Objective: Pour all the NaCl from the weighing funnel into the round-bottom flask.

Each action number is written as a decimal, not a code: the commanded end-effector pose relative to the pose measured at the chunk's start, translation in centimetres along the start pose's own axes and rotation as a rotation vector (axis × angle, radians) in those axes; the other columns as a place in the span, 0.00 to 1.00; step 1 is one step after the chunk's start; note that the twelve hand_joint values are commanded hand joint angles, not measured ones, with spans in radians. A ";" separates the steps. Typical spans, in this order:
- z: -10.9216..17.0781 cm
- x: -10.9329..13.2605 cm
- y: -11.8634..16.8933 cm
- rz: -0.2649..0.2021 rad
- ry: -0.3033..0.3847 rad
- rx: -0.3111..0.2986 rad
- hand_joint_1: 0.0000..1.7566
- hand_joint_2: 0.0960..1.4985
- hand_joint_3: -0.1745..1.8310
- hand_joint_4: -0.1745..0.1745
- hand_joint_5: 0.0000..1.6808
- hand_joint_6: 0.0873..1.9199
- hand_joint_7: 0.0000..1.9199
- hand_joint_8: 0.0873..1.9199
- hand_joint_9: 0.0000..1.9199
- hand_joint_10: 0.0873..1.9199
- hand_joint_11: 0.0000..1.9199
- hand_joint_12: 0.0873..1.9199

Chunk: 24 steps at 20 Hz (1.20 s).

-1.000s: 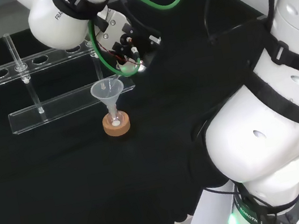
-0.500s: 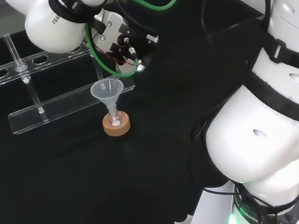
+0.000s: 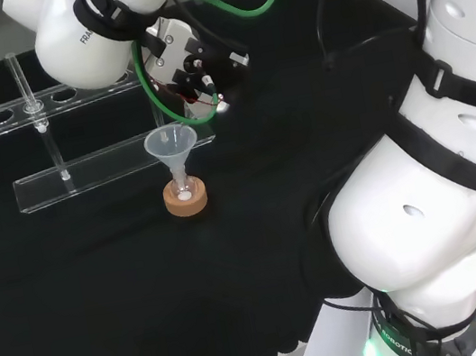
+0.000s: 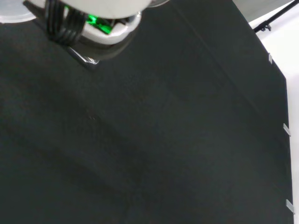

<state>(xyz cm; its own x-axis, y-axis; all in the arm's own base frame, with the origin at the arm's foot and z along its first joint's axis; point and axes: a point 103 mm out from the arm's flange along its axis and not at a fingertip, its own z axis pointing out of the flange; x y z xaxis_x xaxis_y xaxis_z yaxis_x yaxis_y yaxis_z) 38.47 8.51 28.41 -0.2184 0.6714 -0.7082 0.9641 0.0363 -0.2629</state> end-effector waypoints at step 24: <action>-1.6 0.3 0.0 0.006 -0.111 0.007 0.65 0.43 0.35 1.00 0.81 0.20 0.28 0.34 0.55 0.09 0.49 0.47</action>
<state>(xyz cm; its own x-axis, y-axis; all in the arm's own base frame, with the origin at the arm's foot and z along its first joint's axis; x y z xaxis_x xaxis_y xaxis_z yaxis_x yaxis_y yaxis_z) 38.60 9.86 29.12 -0.2319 0.5890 -0.7742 0.9641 0.0331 -0.2635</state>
